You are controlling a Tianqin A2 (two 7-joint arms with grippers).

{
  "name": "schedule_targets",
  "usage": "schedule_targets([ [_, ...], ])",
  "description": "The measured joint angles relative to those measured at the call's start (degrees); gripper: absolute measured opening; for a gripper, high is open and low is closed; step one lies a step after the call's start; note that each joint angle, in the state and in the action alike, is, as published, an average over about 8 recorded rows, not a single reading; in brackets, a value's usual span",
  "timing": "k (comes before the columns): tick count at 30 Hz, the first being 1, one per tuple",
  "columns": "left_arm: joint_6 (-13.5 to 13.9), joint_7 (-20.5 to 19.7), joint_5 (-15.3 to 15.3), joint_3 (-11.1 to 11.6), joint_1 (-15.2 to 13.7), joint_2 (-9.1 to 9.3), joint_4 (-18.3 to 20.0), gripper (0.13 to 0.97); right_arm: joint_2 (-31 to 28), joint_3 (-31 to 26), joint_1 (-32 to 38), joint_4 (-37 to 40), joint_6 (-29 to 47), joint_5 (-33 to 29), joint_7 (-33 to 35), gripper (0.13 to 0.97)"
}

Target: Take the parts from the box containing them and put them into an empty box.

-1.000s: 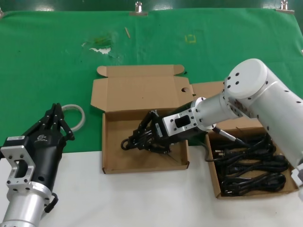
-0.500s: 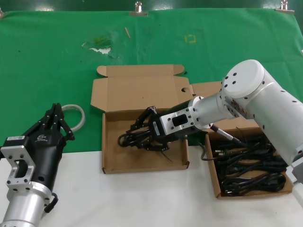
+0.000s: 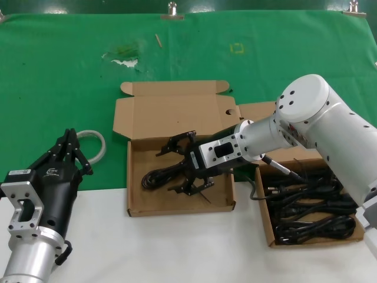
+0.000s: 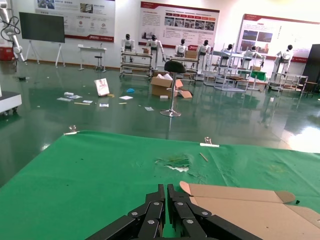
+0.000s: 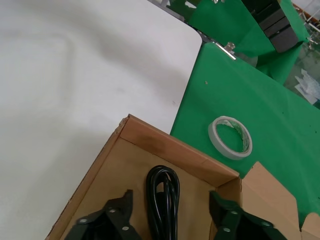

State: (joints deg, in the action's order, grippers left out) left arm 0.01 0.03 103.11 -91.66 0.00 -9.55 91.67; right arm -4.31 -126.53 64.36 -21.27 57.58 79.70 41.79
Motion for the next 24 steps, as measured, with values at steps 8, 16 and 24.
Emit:
schedule_targets([
  [8,0.0,0.0,0.0,0.0,0.0,0.00,0.0,0.156,0.0,0.0,0.0,0.0,0.0,0.0,0.0,0.606],
  [16,0.0,0.0,0.0,0.0,0.0,0.00,0.0,0.157,0.0,0.0,0.0,0.0,0.0,0.0,0.0,0.769],
  [24,0.0,0.0,0.0,0.0,0.0,0.00,0.0,0.181,0.0,0.1,-0.2,-0.2,-0.1,0.1,-0.1,0.875],
])
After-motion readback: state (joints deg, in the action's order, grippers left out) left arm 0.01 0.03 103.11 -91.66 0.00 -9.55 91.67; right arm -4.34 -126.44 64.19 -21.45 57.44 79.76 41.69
